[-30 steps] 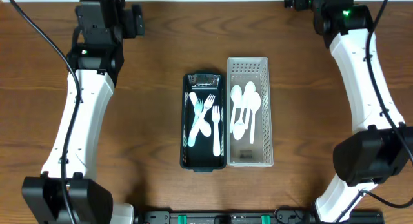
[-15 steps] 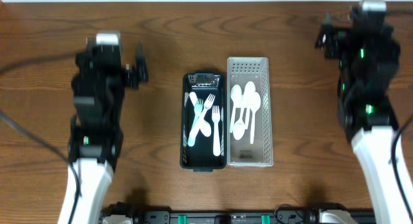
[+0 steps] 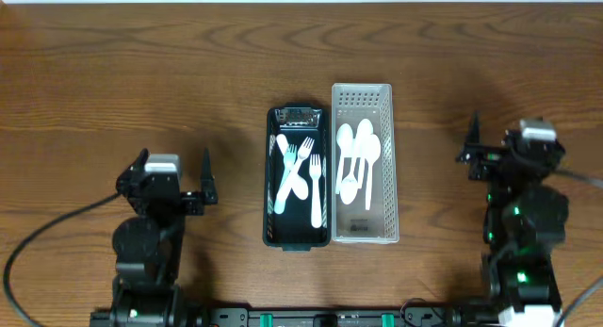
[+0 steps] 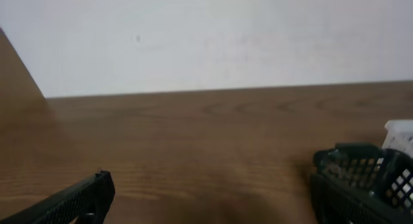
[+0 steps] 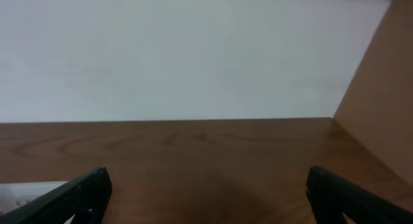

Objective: Pack container

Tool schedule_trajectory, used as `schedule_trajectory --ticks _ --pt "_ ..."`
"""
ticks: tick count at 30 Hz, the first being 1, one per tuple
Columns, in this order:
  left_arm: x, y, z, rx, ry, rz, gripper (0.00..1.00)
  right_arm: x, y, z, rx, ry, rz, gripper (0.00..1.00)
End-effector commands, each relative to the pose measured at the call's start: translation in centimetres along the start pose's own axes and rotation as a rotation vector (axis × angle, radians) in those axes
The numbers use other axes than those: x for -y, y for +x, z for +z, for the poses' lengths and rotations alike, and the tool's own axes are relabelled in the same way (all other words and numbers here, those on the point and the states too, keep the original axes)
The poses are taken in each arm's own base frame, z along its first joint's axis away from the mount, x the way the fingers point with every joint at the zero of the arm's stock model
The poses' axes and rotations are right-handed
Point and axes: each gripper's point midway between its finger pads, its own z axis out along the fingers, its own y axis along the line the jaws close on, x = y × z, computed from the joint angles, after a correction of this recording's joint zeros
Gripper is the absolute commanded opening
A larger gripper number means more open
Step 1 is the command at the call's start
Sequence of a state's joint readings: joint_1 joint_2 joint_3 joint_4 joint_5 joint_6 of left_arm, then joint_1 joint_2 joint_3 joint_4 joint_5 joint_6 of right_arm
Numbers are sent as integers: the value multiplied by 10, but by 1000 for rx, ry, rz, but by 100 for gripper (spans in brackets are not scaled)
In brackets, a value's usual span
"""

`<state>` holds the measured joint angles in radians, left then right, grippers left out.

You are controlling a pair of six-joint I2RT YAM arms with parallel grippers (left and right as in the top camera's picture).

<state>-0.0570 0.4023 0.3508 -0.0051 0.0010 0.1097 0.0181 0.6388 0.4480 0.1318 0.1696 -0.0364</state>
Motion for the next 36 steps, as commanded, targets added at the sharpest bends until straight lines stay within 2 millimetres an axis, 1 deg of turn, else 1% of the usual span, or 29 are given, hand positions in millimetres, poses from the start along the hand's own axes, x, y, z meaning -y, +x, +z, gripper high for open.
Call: schedule_trajectory --ticks 1,4,7,11,14,16,18,20,23,26,28,33,36 --pt "0 -13 -10 63 1 11 98 3 5 -14 -1 8 13 99" --pt "-1 -18 -14 82 0 10 98 4 25 -22 -84 5 -2 99" --pt "-1 -17 -13 78 0 10 98 3 50 -25 -187 2 -20 99" --pt "0 -11 -12 54 2 11 98 4 90 -35 -356 -3 -50 99" --pt "0 2 -12 0 4 14 98 5 123 -50 -500 -7 -76 99" --pt "1 12 -12 -37 6 16 98 6 140 -60 -582 -10 -91 99" --pt "1 25 -13 -92 9 19 98 8 158 -73 -670 -13 -107 99" --pt "2 38 -14 -144 11 22 98 9 171 -85 -743 -15 -120 99" --pt "2 60 -19 -238 16 26 98 11 186 -101 -828 -22 -137 99" --pt "3 82 -25 -328 20 31 98 10 189 -115 -845 -37 -147 99" --pt "3 96 -30 -389 23 34 98 12 185 -123 -817 -36 -142 99" --pt "4 128 -46 -534 31 42 98 11 167 -133 -677 -53 -124 99" --pt "4 142 -55 -603 34 46 98 11 154 -134 -584 -57 -109 99"
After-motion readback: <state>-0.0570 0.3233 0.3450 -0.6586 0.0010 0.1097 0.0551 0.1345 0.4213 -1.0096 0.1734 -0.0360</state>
